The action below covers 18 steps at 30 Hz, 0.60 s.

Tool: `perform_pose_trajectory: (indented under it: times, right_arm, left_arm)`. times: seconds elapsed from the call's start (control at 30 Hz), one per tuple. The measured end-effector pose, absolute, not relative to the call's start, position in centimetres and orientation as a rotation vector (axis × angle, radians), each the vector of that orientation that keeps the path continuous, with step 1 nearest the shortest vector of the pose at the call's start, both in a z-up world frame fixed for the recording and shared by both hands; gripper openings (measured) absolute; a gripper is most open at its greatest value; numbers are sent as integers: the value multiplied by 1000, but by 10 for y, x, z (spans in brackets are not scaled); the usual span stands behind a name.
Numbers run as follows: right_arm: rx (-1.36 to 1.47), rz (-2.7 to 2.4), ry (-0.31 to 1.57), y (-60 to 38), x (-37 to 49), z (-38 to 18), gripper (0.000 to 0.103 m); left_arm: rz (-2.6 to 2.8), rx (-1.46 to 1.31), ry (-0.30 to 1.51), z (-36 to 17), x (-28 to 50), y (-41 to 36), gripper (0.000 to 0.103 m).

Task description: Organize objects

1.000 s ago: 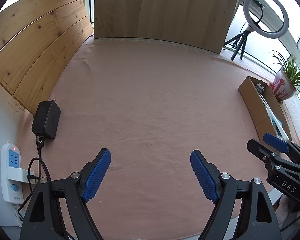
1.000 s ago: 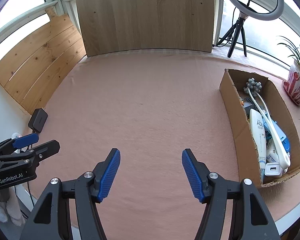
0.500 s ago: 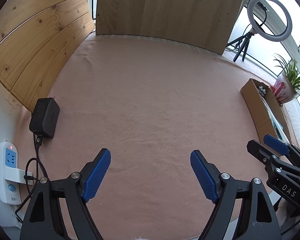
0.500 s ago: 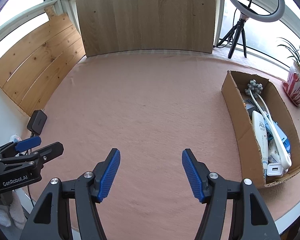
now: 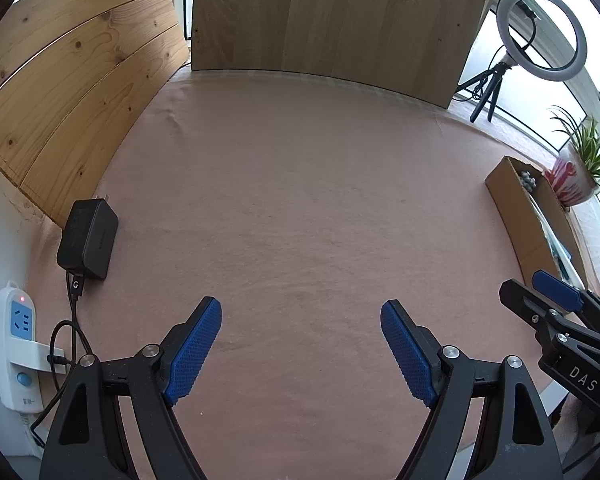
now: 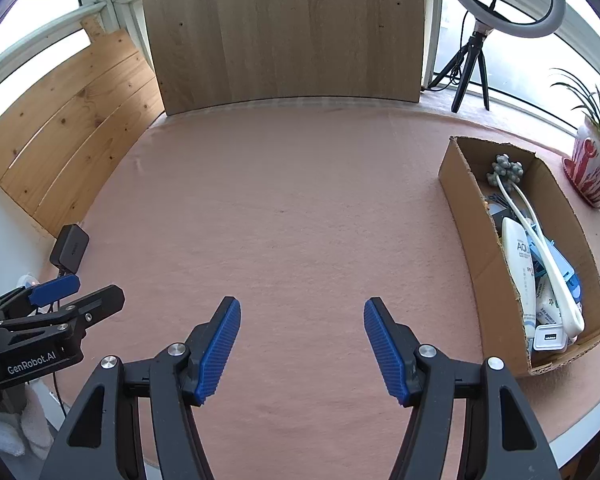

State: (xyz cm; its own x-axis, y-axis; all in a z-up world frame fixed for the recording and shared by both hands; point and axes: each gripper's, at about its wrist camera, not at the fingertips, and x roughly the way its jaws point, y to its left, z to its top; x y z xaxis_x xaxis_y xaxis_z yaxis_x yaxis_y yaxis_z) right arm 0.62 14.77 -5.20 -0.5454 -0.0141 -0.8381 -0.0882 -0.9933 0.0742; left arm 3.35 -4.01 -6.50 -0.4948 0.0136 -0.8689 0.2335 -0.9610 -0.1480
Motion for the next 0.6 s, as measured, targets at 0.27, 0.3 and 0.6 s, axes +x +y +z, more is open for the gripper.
perform_pose_trajectory:
  times: [0.27,0.3,0.6]
  right_arm:
    - [-1493,2720,173,148,5,-55,60]
    - [-1500,2718,178,147,5,-56,60]
    - [-1507,2712,192,147,6,-58,60]
  left_arm:
    - [-2555,1489,346,-65,32,-45,85]
    - [-2555,1492,347,-65,32,-45,85]
    - [-2554,1509,365,-69,31,-48,84]
